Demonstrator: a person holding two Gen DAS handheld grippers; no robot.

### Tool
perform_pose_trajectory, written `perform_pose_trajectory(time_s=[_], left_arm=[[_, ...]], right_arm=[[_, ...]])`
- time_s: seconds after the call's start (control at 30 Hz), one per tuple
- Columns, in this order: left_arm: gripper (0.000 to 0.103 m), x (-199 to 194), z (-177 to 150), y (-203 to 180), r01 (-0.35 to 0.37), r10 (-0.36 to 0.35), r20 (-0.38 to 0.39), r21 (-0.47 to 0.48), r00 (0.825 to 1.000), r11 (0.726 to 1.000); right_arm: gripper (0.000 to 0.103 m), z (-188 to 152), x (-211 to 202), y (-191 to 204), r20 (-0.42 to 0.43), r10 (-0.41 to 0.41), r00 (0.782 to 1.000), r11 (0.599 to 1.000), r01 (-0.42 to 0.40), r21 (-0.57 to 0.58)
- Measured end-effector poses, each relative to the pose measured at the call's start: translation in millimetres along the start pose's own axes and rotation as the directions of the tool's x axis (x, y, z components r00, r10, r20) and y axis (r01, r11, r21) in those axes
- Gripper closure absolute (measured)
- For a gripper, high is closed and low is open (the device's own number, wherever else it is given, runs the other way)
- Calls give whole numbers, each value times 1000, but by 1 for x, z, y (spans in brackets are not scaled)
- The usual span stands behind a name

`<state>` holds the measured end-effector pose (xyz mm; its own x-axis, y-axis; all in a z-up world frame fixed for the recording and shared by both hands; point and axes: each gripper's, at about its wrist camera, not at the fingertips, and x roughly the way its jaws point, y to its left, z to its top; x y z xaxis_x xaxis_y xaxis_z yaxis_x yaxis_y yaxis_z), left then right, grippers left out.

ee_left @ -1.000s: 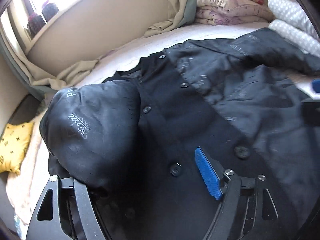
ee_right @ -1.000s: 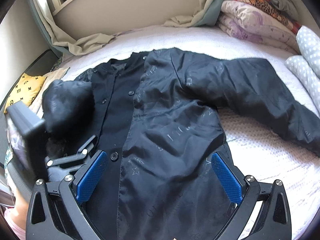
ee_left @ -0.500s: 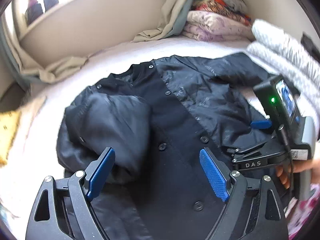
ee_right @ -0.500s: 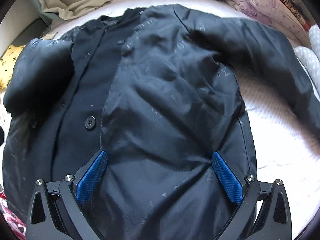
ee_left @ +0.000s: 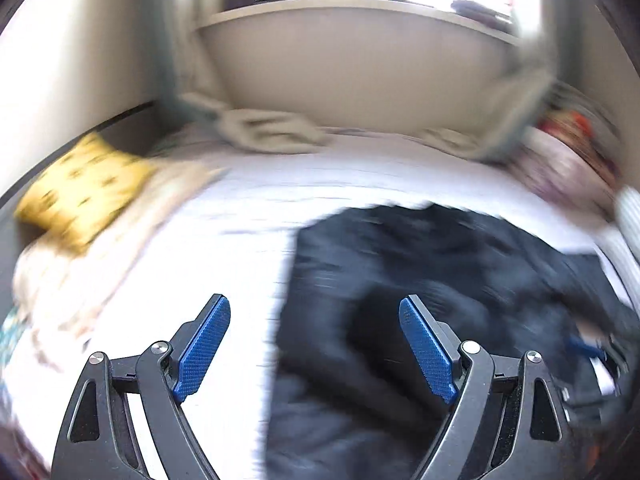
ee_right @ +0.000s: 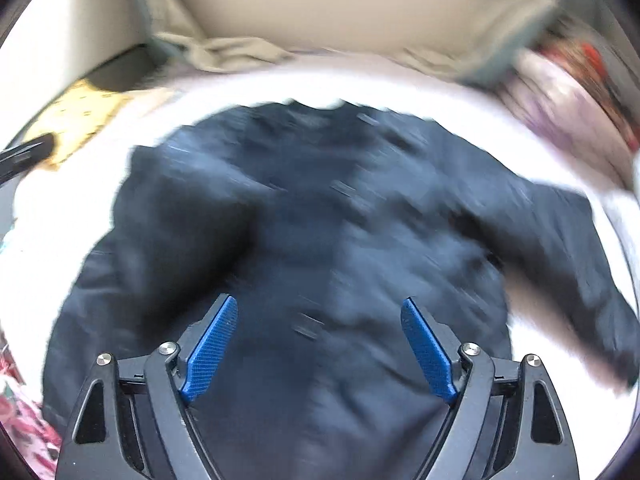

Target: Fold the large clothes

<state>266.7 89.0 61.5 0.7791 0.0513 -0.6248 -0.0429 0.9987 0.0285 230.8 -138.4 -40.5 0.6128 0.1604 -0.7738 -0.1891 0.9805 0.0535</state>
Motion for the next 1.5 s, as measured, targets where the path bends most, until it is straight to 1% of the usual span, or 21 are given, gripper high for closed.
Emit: perform_pose_trajectory(time_s=[0.07,0.13,0.27,0.33,0.4,0.47,0.53,0.6,0.7,0.73,0.8,0.87,0.97,1.07,1.13,1.2,1.3,1.4,1.43,1.47,1.5], left_arm=[[14,2,2,15,-32,32,4,-45,999,998],[14,3,3,28,-49,49,-3,-87,999,995],[14,5,5,32,-49,49,-7,-105,999,993],[14,6,2,31,-50,49,-12,-104,999,993],[14,8,0,33,-45,43,-23,-107,999,993],[14,8,-1,34,-41,38,-29,-110,999,993],[14,8,-1,38,-38,35,-25,-115,999,993],[14,7,-1,39,-35,33,-22,-125,999,992],[14,7,-2,40,-28,25,-24,-131,999,991],[14,7,-2,38,-26,23,-26,-127,999,992],[14,7,-3,35,-27,25,-25,-113,999,993],[14,7,-4,31,-47,45,-25,-104,999,993],[14,12,-6,26,-50,47,-35,-88,998,995],[14,16,-8,19,-58,54,-49,-71,997,996],[14,19,-10,14,-55,52,-58,-57,997,997],[14,22,-11,10,-44,41,-66,-49,997,998],[14,26,-11,8,-29,24,-79,-57,997,998],[14,34,-9,7,-30,24,-96,-63,995,998],[14,36,-9,7,-31,25,-101,-61,995,998],[14,39,-8,5,-36,30,-108,-58,994,998],[14,44,-6,3,-40,33,-118,-51,992,998]], right_arm=[[23,13,5,24,6,49,999,998,-49,-32],[23,24,12,51,14,69,998,996,-68,-64],[20,35,29,103,22,95,995,989,-92,-114],[20,39,46,123,18,40,999,987,-37,-155],[26,41,69,132,-1,-69,998,977,67,-202],[48,42,80,124,-5,-98,995,977,96,-192],[58,43,79,100,-7,-81,997,991,80,-106],[59,43,68,71,10,-49,999,999,49,21],[59,32,48,28,43,-16,999,979,6,202],[58,27,42,16,53,4,999,969,-17,247],[49,10,29,-6,71,50,996,944,-70,323],[33,-7,19,-25,67,97,993,921,-115,372],[21,-32,8,-48,89,227,970,857,-242,454],[16,-46,-1,-78,147,337,930,757,-361,544],[16,-47,-1,-89,170,373,912,714,-399,576],[16,-42,7,-100,136,366,920,702,-369,609],[16,-31,24,-114,93,392,915,689,-359,629],[29,-22,44,-119,55,437,898,681,-370,632],[36,-19,48,-118,41,441,897,690,-367,624],[45,-13,54,-118,25,436,900,711,-362,603],[50,-7,58,-118,16,424,906,730,-352,585]])
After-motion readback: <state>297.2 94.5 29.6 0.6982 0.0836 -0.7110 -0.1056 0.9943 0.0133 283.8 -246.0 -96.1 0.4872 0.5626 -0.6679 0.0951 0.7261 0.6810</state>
